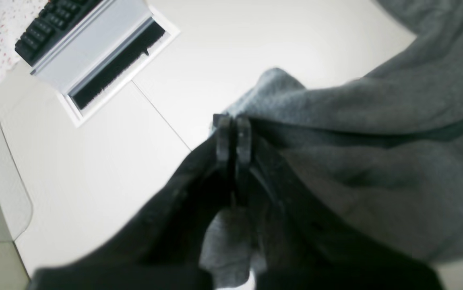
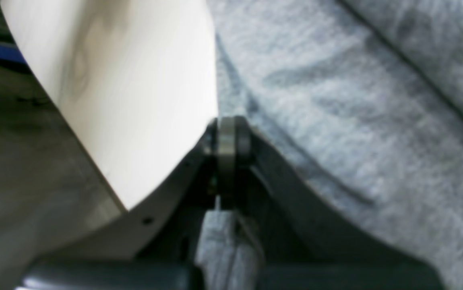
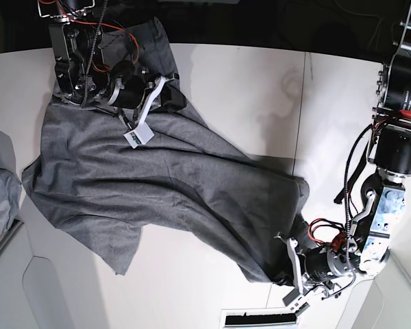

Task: Layout the t-shirt on the table in an organized manner, then fold the t-shirt properly
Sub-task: 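Release the shirt with the left gripper and lift it away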

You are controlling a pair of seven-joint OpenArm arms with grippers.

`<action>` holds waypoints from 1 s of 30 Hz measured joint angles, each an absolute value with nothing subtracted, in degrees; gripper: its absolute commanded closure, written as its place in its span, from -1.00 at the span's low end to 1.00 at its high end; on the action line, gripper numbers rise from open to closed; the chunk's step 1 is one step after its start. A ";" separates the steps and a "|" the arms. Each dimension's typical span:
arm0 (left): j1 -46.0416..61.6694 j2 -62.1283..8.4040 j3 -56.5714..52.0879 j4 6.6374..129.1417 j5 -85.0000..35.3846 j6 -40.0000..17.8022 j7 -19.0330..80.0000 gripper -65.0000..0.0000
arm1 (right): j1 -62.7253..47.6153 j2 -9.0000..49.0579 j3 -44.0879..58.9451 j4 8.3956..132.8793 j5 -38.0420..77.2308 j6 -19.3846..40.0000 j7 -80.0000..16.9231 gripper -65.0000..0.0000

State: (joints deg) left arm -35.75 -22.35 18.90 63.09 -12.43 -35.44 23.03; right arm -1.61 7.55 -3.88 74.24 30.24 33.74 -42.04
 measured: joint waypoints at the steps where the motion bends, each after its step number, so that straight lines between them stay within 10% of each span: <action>1: -36.56 -21.80 18.90 60.73 -11.03 -35.57 21.87 1.00 | -1.58 8.12 -3.88 74.24 30.55 33.87 -42.35 1.00; 5: -39.33 -20.40 18.90 52.77 -8.01 -35.38 17.28 0.95 | -1.58 10.85 -4.05 74.96 31.35 34.11 -43.16 1.00; 14: -42.44 -19.79 20.23 47.55 -4.45 -27.44 14.09 0.01 | -1.65 18.79 -4.03 79.53 32.67 33.65 -46.50 1.00; 30: -32.99 -27.57 20.32 54.76 -26.76 -37.95 31.83 -0.02 | 2.07 14.26 -3.92 87.02 32.25 32.99 -44.40 1.00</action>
